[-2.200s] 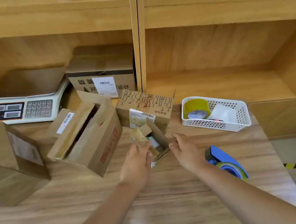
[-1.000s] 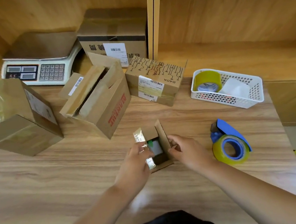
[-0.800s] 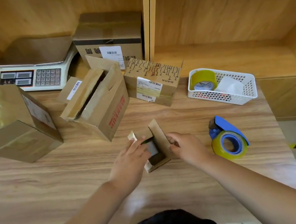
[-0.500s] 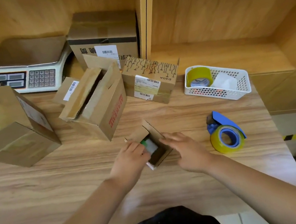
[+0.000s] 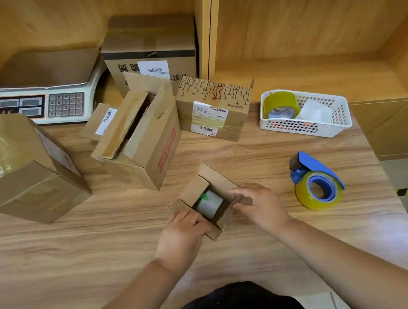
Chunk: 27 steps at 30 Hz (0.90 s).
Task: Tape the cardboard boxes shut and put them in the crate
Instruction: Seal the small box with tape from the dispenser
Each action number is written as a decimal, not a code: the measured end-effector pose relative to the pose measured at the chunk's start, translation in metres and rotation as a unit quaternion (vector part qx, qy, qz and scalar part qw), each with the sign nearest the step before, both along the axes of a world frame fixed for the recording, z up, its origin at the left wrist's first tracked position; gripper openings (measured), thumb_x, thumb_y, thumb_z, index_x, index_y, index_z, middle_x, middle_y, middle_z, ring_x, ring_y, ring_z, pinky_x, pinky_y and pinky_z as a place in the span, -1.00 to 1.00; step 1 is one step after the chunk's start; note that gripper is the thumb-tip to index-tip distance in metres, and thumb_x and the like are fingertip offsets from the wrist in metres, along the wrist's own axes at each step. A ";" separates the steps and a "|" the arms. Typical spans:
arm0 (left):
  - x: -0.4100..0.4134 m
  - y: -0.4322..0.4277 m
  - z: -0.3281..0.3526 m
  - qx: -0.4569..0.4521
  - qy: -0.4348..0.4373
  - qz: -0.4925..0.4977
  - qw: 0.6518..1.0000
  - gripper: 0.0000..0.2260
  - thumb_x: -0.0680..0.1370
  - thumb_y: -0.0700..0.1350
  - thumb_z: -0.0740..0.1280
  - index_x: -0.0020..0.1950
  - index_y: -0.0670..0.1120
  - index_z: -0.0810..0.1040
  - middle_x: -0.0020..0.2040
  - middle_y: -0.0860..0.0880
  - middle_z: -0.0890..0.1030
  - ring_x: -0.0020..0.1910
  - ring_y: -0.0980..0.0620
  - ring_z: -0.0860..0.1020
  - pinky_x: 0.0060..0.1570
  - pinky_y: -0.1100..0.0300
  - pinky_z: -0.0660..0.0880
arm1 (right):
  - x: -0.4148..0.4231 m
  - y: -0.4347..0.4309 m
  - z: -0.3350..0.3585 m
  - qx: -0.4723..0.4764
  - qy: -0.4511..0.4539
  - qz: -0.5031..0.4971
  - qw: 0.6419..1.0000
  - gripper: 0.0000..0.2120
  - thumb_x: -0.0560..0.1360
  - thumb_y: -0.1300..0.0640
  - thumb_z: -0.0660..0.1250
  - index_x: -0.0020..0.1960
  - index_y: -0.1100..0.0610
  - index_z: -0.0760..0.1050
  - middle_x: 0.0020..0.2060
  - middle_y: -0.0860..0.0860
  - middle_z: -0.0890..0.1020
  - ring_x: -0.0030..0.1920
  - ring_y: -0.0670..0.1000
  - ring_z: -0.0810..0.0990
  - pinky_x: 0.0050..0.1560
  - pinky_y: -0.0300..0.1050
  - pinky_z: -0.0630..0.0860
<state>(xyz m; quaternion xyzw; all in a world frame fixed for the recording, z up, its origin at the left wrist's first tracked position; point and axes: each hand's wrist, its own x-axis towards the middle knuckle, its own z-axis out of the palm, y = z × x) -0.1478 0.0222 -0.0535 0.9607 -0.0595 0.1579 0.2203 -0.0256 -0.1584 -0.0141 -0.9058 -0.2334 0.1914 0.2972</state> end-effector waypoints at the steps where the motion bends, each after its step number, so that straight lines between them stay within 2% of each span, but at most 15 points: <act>1: -0.001 -0.001 -0.001 -0.004 -0.001 0.000 1.000 -0.80 0.39 -0.28 0.25 -0.29 -0.03 0.61 -0.24 0.07 0.57 -0.14 0.02 0.49 -0.03 0.21 0.43 | -0.002 0.003 -0.003 0.017 -0.009 -0.015 1.000 -0.66 0.44 0.15 0.44 0.21 0.02 0.57 0.10 -0.12 0.57 0.15 -0.08 0.51 0.23 -0.21 0.40; 3: -0.003 -0.001 -0.002 -0.012 -0.005 0.000 1.000 -0.81 0.39 -0.28 0.26 -0.28 -0.04 0.61 -0.24 0.05 0.56 -0.12 0.02 0.49 0.02 0.21 0.44 | -0.009 0.009 -0.008 0.031 -0.034 -0.051 0.998 -0.68 0.40 0.17 0.48 0.13 0.05 0.53 0.07 -0.12 0.53 0.04 -0.08 0.52 0.06 -0.15 0.48; 5: -0.003 -0.001 -0.004 -0.012 -0.013 -0.001 1.000 -0.81 0.38 -0.30 0.28 -0.29 -0.04 0.60 -0.24 0.04 0.55 -0.12 0.02 0.47 0.06 0.21 0.43 | -0.014 0.014 -0.013 0.028 -0.063 -0.097 0.993 -0.61 0.37 0.16 0.50 0.12 0.11 0.44 0.13 -0.06 0.48 0.00 -0.03 0.52 -0.03 -0.15 0.48; 9: -0.002 -0.003 -0.007 0.017 -0.022 -0.004 1.000 -0.79 0.31 -0.36 0.38 -0.22 -0.05 0.60 -0.22 0.03 0.56 -0.12 0.00 0.48 0.11 0.11 0.45 | -0.017 0.021 -0.020 0.027 -0.058 -0.131 0.989 -0.29 0.38 0.17 0.50 0.43 0.15 0.23 0.31 0.01 0.40 0.20 0.01 0.48 0.14 -0.12 0.47; 11: 0.000 -0.005 -0.008 0.031 -0.025 0.004 0.999 -0.80 0.38 -0.29 0.32 -0.11 -0.06 0.64 -0.13 0.01 0.61 -0.06 -0.01 0.49 0.18 0.10 0.41 | -0.015 0.021 -0.021 0.020 -0.054 -0.119 0.991 -0.22 0.39 0.18 0.48 0.49 0.14 0.15 0.33 0.00 0.40 0.21 0.00 0.47 0.13 -0.12 0.46; 13: 0.003 -0.006 -0.008 0.046 -0.011 0.003 0.999 -0.74 0.41 -0.22 0.24 0.00 -0.07 0.66 -0.02 0.02 0.64 0.00 0.01 0.50 0.21 0.10 0.37 | -0.013 0.019 -0.025 0.008 -0.064 -0.107 0.992 -0.25 0.40 0.18 0.48 0.48 0.16 0.18 0.30 0.01 0.43 0.19 0.01 0.49 0.10 -0.14 0.45; 17: 0.005 -0.008 -0.012 0.092 0.049 -0.032 0.994 -0.68 0.41 -0.16 0.20 0.02 0.01 0.67 0.01 0.11 0.66 0.02 0.04 0.59 0.24 0.06 0.30 | -0.011 0.016 -0.033 0.002 -0.086 -0.085 0.993 -0.37 0.43 0.17 0.45 0.42 0.19 0.28 0.28 0.06 0.48 0.23 0.05 0.49 0.18 -0.16 0.39; 20: 0.009 -0.012 -0.009 0.092 0.080 -0.035 0.992 -0.70 0.33 -0.17 0.34 0.01 0.05 0.66 -0.05 0.16 0.65 0.00 0.06 0.59 0.25 0.08 0.26 | -0.010 0.016 -0.035 -0.001 -0.099 -0.067 0.993 -0.45 0.44 0.19 0.43 0.38 0.20 0.34 0.26 0.07 0.49 0.24 0.06 0.48 0.19 -0.18 0.37; 23: 0.013 -0.011 -0.005 0.095 0.105 -0.034 0.989 -0.63 0.21 -0.19 0.48 -0.04 0.08 0.64 -0.12 0.18 0.62 -0.08 0.06 0.59 0.24 0.12 0.24 | -0.009 0.016 -0.036 0.027 -0.138 -0.029 0.990 -0.49 0.36 0.30 0.47 0.29 0.19 0.45 0.18 0.09 0.53 0.17 0.10 0.52 0.15 -0.08 0.47; 24: 0.014 -0.010 -0.005 0.095 0.092 -0.036 0.991 -0.66 0.23 -0.19 0.45 -0.04 0.07 0.63 -0.12 0.16 0.61 -0.08 0.06 0.58 0.23 0.12 0.24 | -0.009 0.015 -0.037 0.036 -0.157 -0.013 0.987 -0.49 0.33 0.34 0.48 0.25 0.19 0.47 0.15 0.09 0.54 0.15 0.10 0.53 0.12 -0.03 0.52; 27: 0.016 -0.006 0.000 0.068 0.049 -0.022 0.996 -0.68 0.35 -0.16 0.20 0.04 -0.02 0.61 -0.02 0.06 0.62 0.02 0.03 0.48 0.18 0.13 0.27 | -0.012 0.012 -0.040 0.047 -0.202 0.032 0.978 -0.43 0.27 0.39 0.49 0.25 0.15 0.49 0.14 0.09 0.54 0.14 0.08 0.53 0.10 -0.01 0.54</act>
